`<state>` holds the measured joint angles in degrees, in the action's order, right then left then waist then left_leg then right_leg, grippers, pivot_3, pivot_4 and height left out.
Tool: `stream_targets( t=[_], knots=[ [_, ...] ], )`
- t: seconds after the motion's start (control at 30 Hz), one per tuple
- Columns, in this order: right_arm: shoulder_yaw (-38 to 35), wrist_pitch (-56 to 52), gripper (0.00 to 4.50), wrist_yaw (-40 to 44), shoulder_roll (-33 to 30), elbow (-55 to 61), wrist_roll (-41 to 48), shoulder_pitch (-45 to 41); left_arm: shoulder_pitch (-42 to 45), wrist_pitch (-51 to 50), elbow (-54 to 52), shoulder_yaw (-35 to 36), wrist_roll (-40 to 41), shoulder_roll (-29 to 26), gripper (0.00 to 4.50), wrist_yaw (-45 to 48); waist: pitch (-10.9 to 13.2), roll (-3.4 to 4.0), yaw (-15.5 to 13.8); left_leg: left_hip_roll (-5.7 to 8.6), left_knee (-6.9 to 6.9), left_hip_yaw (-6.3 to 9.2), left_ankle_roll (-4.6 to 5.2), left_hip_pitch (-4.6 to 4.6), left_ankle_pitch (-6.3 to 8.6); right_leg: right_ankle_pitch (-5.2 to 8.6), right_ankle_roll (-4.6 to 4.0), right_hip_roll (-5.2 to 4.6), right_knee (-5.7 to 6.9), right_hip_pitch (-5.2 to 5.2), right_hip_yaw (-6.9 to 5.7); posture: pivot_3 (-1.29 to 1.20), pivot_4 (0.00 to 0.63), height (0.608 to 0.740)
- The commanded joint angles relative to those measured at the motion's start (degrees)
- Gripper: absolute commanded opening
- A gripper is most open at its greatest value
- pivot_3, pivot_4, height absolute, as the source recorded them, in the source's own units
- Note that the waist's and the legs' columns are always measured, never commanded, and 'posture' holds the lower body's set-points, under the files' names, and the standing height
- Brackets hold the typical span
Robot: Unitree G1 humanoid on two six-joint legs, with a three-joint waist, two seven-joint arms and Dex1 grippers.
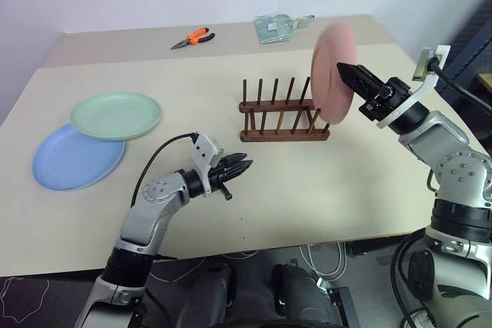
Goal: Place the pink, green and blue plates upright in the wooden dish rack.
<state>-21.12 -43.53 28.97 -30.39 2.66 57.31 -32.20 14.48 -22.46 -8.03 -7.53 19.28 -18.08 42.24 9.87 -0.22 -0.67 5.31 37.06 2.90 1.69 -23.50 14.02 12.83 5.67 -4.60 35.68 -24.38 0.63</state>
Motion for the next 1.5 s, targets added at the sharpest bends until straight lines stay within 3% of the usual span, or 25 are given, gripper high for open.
stream_targets(
  t=[0.03,0.1,0.13,0.17,0.37,0.4,0.57,0.67,0.8,1.0,1.23,1.33,1.5],
  knots=[
    [-0.77,4.37,2.96,-0.07,-1.67,-0.36,-4.21,-2.98,0.05,-0.65,-3.53,1.44,1.92,-0.54,2.81,0.21,0.01,0.01,-0.01,0.00,0.00,0.00,0.00,0.00,0.00,0.00,0.00,0.00,0.00,0.00,0.00,0.00,0.150,0.740],
    [-0.39,7.27,3.98,0.01,-2.43,-1.09,-7.87,-3.52,0.05,-0.63,-3.95,1.71,2.04,-0.60,3.89,-0.29,0.01,0.02,-0.01,0.00,0.00,0.00,0.00,-0.01,0.00,0.00,0.00,0.00,0.01,-0.02,0.00,0.00,0.150,0.740],
    [-0.35,8.51,3.99,0.11,-2.73,-1.41,-9.32,-3.76,0.06,-0.54,-4.09,1.83,2.03,-0.64,4.38,-0.61,0.01,0.02,-0.03,0.00,0.00,-0.01,0.00,-0.02,0.00,0.00,0.00,0.00,0.00,-0.03,0.00,0.00,0.150,0.740],
    [-0.12,10.14,3.99,0.32,-3.44,-1.68,-11.30,-3.98,0.17,-0.10,-4.13,2.03,1.70,-0.64,4.45,-1.16,0.01,0.02,-0.05,0.01,0.00,-0.01,0.00,-0.02,0.00,0.00,0.00,0.00,0.00,-0.03,0.00,0.00,0.150,0.740],
    [2.14,19.47,3.99,1.69,-9.01,-0.30,-22.84,-5.92,1.57,1.70,-3.77,7.48,1.44,-0.39,4.45,-6.60,0.02,0.03,0.00,0.01,0.00,-0.02,-0.01,-0.02,0.00,0.00,0.01,0.01,-0.01,-0.04,0.00,0.00,0.150,0.740],
    [3.35,20.21,4.25,3.12,-10.31,1.38,-24.17,-5.92,2.08,2.40,-3.03,9.08,0.29,-0.47,4.48,-9.02,0.02,0.04,0.02,0.01,0.00,-0.03,-0.01,-0.02,0.00,0.00,0.01,0.01,0.00,-0.05,0.01,0.00,0.150,0.740],
    [14.59,20.44,4.25,10.18,-14.32,13.18,-29.90,-5.55,7.55,3.67,3.04,21.12,-4.09,0.27,4.48,-27.65,0.03,0.02,0.25,-0.02,-0.02,-0.03,-0.01,-0.02,0.00,-0.01,0.03,0.06,0.06,-0.09,0.01,0.00,0.150,0.740],
    [24.38,21.96,4.25,10.50,-11.87,17.79,-36.75,-4.89,12.36,1.72,5.91,29.26,-7.56,0.38,4.48,-43.00,0.09,-0.13,0.23,-0.03,0.02,-0.02,-0.03,-0.02,-0.01,-0.01,0.04,0.08,0.14,-0.12,0.00,0.00,0.150,0.740],
    [30.73,22.50,4.25,10.20,-6.47,18.93,-39.53,-2.52,16.67,-1.74,5.29,37.62,-6.75,1.43,4.48,-55.64,0.13,-0.26,-0.31,0.03,0.06,-0.01,-0.06,-0.04,-0.02,-0.02,0.07,0.05,0.15,-0.12,-0.02,0.00,0.150,0.740],
    [34.24,23.04,4.25,11.08,-2.33,18.71,-41.73,0.66,18.59,-11.27,2.82,46.56,3.00,3.91,4.48,-61.06,0.14,-0.38,-1.04,0.14,0.17,0.03,-0.07,-0.06,-0.01,-0.06,0.17,0.01,0.13,-0.08,-0.05,0.00,0.150,0.740],
    [34.44,22.33,4.25,11.35,-0.67,19.38,-42.88,1.92,20.64,-22.62,6.14,55.77,20.63,6.73,4.48,-63.75,0.10,-0.52,-1.07,0.12,0.18,0.07,-0.11,-0.06,-0.02,-0.07,0.17,0.05,0.19,-0.09,-0.07,0.00,0.150,0.740],
    [33.91,22.17,4.50,10.65,-0.18,19.61,-43.77,2.35,21.70,-22.26,8.76,56.96,23.17,6.57,3.67,-65.19,0.09,-0.54,-0.95,0.12,0.17,0.07,-0.17,-0.05,-0.05,-0.07,0.17,0.06,0.23,-0.11,-0.07,0.00,0.150,0.740],
    [32.41,21.90,4.50,9.67,0.11,20.23,-44.15,2.84,24.03,-21.36,12.16,58.27,27.67,6.48,0.97,-67.74,0.09,-0.62,-0.93,0.12,0.16,0.08,-0.46,-0.05,-0.22,-0.07,0.17,0.06,0.25,-0.12,-0.07,0.00,0.150,0.740]
  ],
)
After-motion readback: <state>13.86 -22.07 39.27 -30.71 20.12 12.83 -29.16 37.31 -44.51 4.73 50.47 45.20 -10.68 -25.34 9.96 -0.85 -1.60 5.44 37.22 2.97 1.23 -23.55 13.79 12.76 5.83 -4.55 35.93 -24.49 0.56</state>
